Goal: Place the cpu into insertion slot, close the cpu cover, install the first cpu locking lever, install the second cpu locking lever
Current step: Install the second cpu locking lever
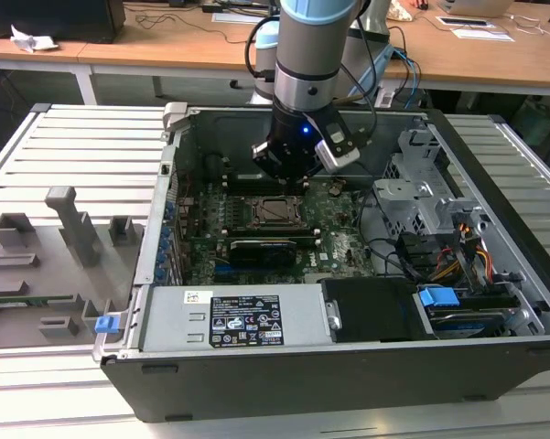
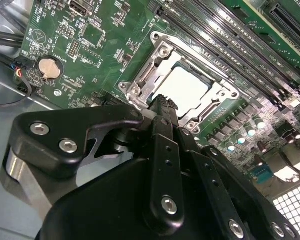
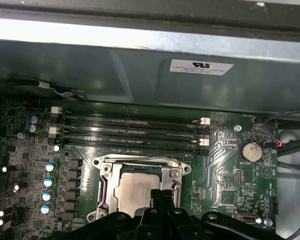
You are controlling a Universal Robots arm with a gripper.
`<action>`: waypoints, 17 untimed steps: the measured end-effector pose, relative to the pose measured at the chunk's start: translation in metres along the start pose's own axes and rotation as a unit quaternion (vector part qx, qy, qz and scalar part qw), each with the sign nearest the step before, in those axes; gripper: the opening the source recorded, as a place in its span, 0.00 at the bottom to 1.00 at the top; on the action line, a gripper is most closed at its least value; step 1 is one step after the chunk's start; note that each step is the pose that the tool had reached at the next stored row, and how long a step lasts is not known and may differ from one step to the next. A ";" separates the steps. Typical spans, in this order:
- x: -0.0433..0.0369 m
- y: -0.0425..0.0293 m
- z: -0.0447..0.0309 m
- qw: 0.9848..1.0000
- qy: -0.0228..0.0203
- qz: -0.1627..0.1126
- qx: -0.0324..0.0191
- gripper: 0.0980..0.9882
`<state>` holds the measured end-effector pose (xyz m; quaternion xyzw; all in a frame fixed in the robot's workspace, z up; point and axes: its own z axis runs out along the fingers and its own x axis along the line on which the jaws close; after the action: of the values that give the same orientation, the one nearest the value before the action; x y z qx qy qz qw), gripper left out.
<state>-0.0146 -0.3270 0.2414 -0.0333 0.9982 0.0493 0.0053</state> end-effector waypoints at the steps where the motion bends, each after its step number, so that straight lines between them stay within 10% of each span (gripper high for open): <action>1: 0.0000 -0.0003 0.0000 1.000 0.000 0.000 0.000 0.01; 17: 0.0005 -0.0082 -0.0008 1.000 0.000 0.000 0.000 0.01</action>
<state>-0.0146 -0.3352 0.2414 -0.0333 0.9982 0.0491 0.0053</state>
